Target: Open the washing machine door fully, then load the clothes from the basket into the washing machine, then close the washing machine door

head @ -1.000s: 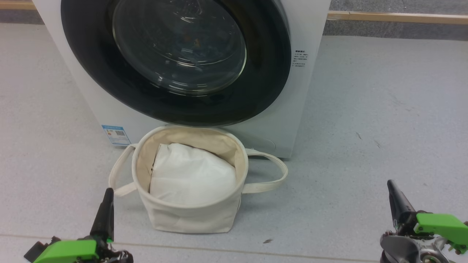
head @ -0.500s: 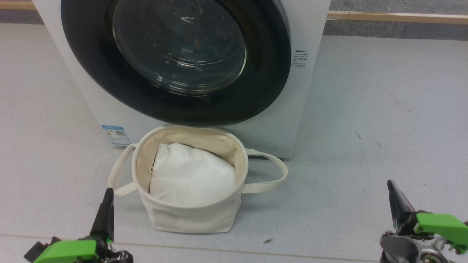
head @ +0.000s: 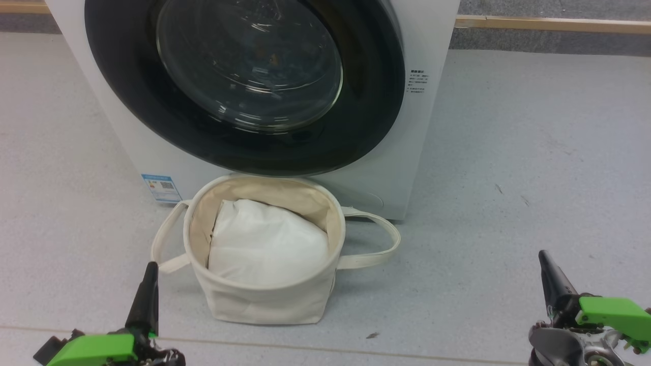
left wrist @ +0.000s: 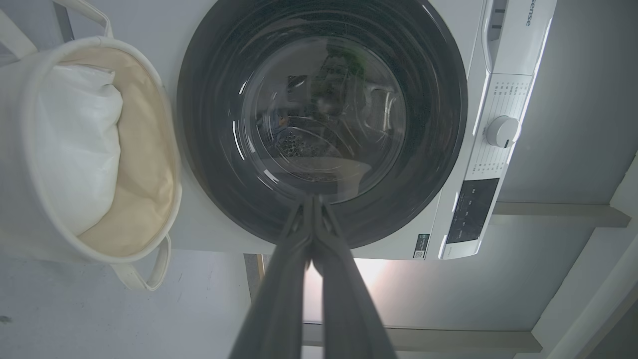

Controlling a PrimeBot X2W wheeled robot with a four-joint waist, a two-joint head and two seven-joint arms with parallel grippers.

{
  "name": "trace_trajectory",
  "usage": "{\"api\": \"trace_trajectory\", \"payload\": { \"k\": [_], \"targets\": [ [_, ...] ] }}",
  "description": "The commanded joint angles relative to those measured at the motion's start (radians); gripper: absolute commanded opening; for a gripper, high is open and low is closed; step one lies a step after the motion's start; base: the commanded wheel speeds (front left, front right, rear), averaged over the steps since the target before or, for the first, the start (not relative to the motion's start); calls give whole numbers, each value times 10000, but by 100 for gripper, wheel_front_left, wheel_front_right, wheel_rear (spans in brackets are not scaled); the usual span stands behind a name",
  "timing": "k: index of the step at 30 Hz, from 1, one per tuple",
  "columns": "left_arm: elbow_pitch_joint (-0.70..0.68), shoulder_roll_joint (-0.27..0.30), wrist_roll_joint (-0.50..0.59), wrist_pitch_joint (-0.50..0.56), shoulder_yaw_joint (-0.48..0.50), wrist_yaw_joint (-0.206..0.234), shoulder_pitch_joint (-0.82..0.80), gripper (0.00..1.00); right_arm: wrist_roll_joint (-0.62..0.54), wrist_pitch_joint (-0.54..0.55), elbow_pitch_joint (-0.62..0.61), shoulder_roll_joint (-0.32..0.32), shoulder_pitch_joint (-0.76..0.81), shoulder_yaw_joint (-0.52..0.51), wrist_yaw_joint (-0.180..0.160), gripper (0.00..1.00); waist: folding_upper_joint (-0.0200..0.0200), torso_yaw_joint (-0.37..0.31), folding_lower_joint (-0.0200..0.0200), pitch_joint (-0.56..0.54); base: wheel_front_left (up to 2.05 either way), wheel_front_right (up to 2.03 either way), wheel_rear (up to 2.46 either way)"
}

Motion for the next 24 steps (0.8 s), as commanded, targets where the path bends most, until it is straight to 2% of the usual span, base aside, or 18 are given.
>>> {"api": "trace_trajectory", "payload": {
  "k": [1,24],
  "targets": [
    [-390,58,-37,83,338,-71,-238,0,52,79,-374,-37,-145,187,2,0,0,0,0,0,0,0,0],
    [-390,58,-38,82,337,-71,-238,0,53,79,-374,-37,-145,188,2,0,0,0,0,0,0,0,0]
  ]
}}
